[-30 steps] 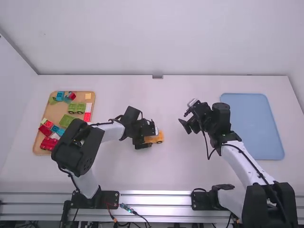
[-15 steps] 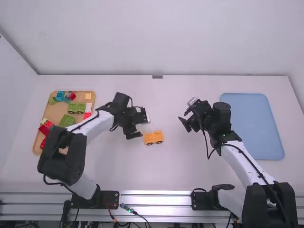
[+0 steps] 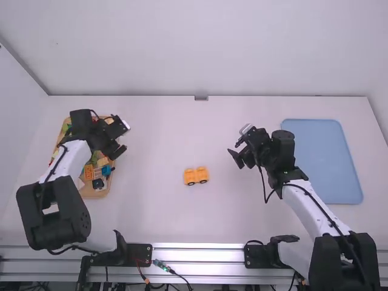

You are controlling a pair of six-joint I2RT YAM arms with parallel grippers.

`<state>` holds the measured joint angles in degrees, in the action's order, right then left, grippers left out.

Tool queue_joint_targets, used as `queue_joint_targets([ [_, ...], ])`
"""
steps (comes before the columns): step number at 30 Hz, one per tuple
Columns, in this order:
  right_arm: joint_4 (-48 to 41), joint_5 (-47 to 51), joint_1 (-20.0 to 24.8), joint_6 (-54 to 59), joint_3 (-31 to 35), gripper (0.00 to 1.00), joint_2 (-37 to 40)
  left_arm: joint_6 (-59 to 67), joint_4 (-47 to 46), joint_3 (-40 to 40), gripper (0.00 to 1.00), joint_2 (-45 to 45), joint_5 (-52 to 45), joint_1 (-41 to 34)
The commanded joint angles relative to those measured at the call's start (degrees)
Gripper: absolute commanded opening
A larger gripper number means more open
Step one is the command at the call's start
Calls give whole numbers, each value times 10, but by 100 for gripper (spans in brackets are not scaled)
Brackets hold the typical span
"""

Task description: Assemble lego blocks to make yellow taxi

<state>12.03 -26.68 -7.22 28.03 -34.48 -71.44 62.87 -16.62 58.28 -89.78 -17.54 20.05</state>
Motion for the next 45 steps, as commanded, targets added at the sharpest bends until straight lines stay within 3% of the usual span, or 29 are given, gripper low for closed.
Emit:
queue_joint_targets([
  [1, 2, -4, 1, -12, 3, 99, 8, 12, 5, 3, 99, 9, -22, 33],
  [5, 2, -3, -3, -12, 3, 99, 8, 2, 19, 3, 99, 5, -32, 70],
  [11, 11, -3, -5, -13, 3, 99, 8, -196, 141, 3, 99, -37, -23, 91],
  [14, 12, -4, -5, -14, 3, 99, 8, -281, 158, 28, 99, -71, -23, 77],
  [17, 12, -3, -5, -27, 3, 99, 8, -325, 114, 87, 99, -117, -18, 57],
  [21, 12, -3, -5, -27, 3, 99, 8, -456, 49, 216, 99, -214, 58, 28],
  [34, 8, -3, 2, -40, 3, 99, 8, -506, -167, 507, 100, -408, 42, 1],
  [41, -6, -3, 16, -40, 4, 99, 8, -527, -251, 601, 99, -456, 54, 1],
  [45, -9, -3, 24, -40, 4, 99, 8, -530, -286, 609, 95, -458, 56, 1],
])
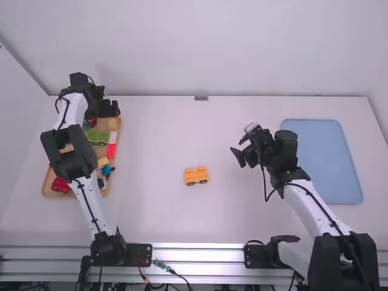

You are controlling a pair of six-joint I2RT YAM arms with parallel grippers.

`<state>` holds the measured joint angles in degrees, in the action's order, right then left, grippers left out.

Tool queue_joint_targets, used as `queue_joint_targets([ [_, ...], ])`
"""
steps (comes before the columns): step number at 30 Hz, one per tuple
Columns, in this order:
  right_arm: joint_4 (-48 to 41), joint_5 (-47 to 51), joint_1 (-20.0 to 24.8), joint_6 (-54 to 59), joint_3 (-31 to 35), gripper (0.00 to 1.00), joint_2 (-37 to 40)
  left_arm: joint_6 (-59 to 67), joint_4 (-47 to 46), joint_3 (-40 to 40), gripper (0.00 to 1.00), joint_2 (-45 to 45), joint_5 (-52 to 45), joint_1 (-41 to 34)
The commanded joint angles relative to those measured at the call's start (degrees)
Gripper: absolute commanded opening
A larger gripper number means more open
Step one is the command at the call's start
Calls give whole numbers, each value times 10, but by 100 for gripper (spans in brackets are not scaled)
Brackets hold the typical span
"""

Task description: Assemble lego blocks to make yellow taxi

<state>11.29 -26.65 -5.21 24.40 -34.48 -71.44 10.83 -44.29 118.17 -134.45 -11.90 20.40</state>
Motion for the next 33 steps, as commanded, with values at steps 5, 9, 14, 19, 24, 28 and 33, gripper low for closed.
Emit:
queue_joint_targets([
  [5, -2, -3, 2, -3, 4, 99, 8, -10, -29, 3, 95, -11, 29, -9],
  [9, -2, -4, 5, -4, 4, 99, 8, -9, -24, -6, 93, -11, 39, -14],
  [14, -2, -3, -2, -1, 4, 99, 8, 3, -15, -6, 94, -12, 39, -21],
  [19, -2, -3, -5, 0, 4, 99, 8, 17, -20, -27, 97, -14, 41, -20],
  [24, -2, -3, -4, 1, 4, 99, 8, 4, 8, -50, 94, -14, 69, -19],
  [28, -2, -4, -5, -1, 4, 99, 8, 15, 12, -55, 95, -14, 80, -13],
  [33, -2, -4, -9, -1, 4, 99, 8, 13, 48, -68, 83, -14, 66, -9],
])
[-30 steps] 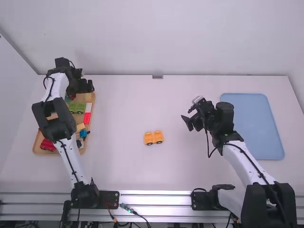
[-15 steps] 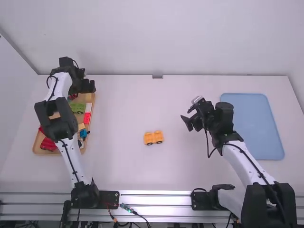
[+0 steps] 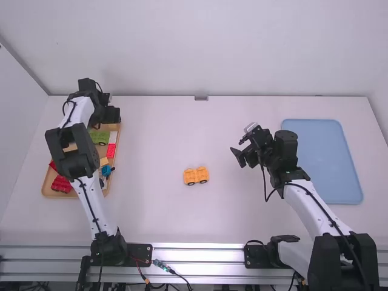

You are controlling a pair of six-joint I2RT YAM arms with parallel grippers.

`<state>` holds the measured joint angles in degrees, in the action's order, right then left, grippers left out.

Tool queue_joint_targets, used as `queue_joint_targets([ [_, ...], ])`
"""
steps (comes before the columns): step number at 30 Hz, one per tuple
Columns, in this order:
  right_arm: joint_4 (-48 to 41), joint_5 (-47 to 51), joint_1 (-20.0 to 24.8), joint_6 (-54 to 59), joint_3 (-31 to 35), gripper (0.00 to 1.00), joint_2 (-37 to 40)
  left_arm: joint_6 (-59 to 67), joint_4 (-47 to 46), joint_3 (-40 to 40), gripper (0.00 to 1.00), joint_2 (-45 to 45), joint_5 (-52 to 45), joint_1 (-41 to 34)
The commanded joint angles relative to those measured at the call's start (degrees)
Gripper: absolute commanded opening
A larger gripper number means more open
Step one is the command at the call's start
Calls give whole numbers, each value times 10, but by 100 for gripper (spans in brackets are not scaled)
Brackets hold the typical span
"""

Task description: Assemble lego blocks to make yellow taxi

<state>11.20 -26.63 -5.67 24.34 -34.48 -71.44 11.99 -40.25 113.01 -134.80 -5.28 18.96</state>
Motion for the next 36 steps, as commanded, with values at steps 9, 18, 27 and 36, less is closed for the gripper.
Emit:
queue_joint_targets([
  [9, -1, -4, -7, 0, 4, 99, 8, 2, 20, -29, 69, -11, -2, 5],
  [18, -3, -4, -7, -1, 4, 99, 8, 3, 24, -29, 67, -25, 0, 5],
  [27, -10, -4, -6, 1, 4, 99, 8, 2, 32, -29, 63, -33, 2, 5],
  [36, -11, -4, -8, 2, 4, 99, 8, 4, 31, -29, 56, -44, 2, 5],
])
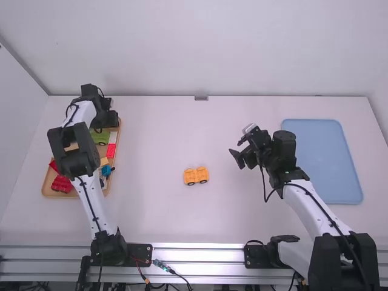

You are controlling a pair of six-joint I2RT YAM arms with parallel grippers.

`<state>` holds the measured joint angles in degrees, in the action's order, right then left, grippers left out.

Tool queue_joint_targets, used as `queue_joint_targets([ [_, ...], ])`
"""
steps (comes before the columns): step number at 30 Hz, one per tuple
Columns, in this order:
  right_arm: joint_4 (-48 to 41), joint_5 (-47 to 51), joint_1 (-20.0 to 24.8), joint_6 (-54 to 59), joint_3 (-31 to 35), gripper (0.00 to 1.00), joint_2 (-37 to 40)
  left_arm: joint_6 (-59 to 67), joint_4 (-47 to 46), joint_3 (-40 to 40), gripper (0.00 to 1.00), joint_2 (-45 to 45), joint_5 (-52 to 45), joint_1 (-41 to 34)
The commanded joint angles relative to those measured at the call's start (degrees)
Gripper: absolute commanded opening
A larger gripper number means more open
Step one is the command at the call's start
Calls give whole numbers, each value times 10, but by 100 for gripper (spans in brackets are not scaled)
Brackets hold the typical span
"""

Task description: Assemble lego blocks to make yellow taxi

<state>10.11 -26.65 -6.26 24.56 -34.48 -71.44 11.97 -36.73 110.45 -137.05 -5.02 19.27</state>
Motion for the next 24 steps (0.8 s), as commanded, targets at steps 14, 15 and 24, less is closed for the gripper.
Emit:
queue_joint_targets([
  [14, -1, -3, -1, -1, 4, 99, 8, 5, 0, -4, 47, -21, 0, 2],
  [15, -1, -4, -2, -1, 4, 99, 8, 5, 1, -4, 46, -21, 0, 2],
  [24, -1, -3, -1, -1, 4, 99, 8, 5, 39, -38, 40, -21, 0, 2],
])
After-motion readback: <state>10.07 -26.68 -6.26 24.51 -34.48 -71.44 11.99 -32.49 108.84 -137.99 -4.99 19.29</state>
